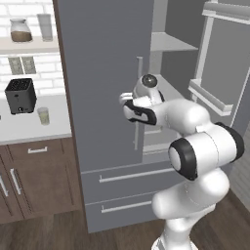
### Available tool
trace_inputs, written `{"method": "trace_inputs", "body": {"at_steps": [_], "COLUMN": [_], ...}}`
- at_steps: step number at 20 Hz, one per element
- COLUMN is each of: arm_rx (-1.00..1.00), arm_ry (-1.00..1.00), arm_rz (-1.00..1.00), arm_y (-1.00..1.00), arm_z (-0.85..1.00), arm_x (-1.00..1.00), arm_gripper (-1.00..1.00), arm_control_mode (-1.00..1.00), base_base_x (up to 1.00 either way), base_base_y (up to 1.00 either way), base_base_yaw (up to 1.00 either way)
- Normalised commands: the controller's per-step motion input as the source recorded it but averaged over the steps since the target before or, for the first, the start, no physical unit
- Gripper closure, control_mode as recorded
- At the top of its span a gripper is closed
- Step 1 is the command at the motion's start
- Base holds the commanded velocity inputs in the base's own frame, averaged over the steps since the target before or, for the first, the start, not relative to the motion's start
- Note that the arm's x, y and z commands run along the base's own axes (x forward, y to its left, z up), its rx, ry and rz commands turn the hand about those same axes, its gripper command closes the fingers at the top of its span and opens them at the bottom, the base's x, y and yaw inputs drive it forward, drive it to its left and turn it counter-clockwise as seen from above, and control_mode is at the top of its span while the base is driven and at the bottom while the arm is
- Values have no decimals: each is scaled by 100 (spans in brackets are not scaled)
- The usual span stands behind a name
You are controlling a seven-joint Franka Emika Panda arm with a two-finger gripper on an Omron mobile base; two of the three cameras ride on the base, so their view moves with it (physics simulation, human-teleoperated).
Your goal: Grab a lemon wedge from the fridge and one ice cube from the ice bowl, and put them in the glass of lemonade.
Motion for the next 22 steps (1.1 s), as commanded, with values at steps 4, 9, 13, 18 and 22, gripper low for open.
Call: {"method": "trace_inputs", "body": {"at_steps": [4, 9, 13, 18, 22], "arm_rx": [0, 0, 0, 0, 0], "arm_ry": [0, 0, 0, 0, 0], "arm_rz": [0, 0, 0, 0, 0], "arm_y": [57, 55, 55, 59, 63], "arm_z": [23, 24, 29, 37, 49], "arm_x": [-37, -58, -69, -75, -77], "arm_gripper": [100, 100, 100, 100, 100], "arm_control_mode": [-100, -100, -100, -100, -100], "base_base_x": [0, 0, 0, 0, 0], "base_base_y": [0, 0, 0, 0, 0], "base_base_yaw": [0, 0, 0, 0, 0]}}
